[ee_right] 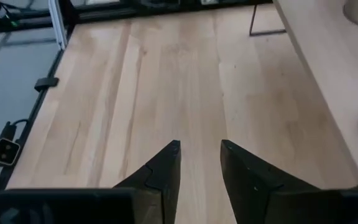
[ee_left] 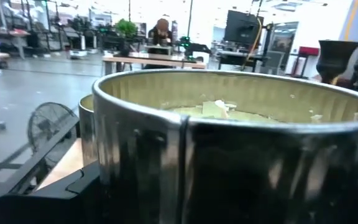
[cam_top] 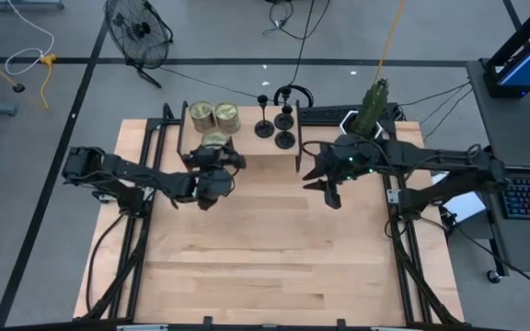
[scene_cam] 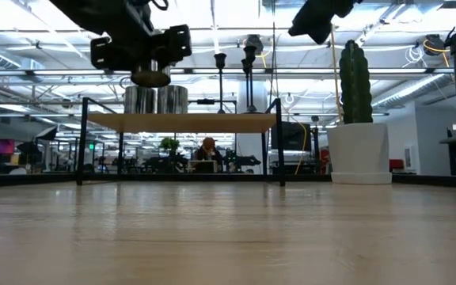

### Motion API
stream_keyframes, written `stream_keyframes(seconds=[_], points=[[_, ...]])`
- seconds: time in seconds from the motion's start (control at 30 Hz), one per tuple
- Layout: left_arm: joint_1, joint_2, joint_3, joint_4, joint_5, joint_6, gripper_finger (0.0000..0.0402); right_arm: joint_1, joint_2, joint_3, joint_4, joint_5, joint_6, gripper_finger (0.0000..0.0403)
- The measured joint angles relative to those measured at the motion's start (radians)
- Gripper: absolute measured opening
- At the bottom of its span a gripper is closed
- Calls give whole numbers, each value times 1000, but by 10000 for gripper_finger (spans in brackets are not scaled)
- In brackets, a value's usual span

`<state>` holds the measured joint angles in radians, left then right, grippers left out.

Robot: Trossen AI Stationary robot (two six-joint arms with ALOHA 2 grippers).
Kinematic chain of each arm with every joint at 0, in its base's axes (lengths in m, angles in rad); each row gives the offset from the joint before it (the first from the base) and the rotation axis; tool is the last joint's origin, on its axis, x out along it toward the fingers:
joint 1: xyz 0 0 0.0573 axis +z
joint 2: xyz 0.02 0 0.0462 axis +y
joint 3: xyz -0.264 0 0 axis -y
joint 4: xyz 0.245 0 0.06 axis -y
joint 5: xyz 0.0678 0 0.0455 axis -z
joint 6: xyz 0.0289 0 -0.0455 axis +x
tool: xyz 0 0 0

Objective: Pick & Place candle stick holders
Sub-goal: Put the silver scented candle on the shelf

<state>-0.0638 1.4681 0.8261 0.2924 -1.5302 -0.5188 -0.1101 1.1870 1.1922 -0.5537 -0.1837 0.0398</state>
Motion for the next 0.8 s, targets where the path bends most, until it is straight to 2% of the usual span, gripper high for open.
stream_keyframes(seconds=[0.2, 0.4, 0.5, 0.67, 0.8], points=[[60, 30, 0, -5, 96, -46, 354, 0, -62, -70, 65, 0, 27, 104], [69, 108, 0, 5, 90, -87, 354, 0, -90, -76, 65, 0, 28, 104], [68, 129, 0, 10, 55, -88, 354, 0, -95, -76, 65, 0, 27, 104], [72, 149, 0, 5, -9, -88, 354, 0, -95, -76, 64, 0, 28, 104], [90, 149, 0, -19, -14, -88, 354, 0, -95, -76, 64, 0, 28, 104]])
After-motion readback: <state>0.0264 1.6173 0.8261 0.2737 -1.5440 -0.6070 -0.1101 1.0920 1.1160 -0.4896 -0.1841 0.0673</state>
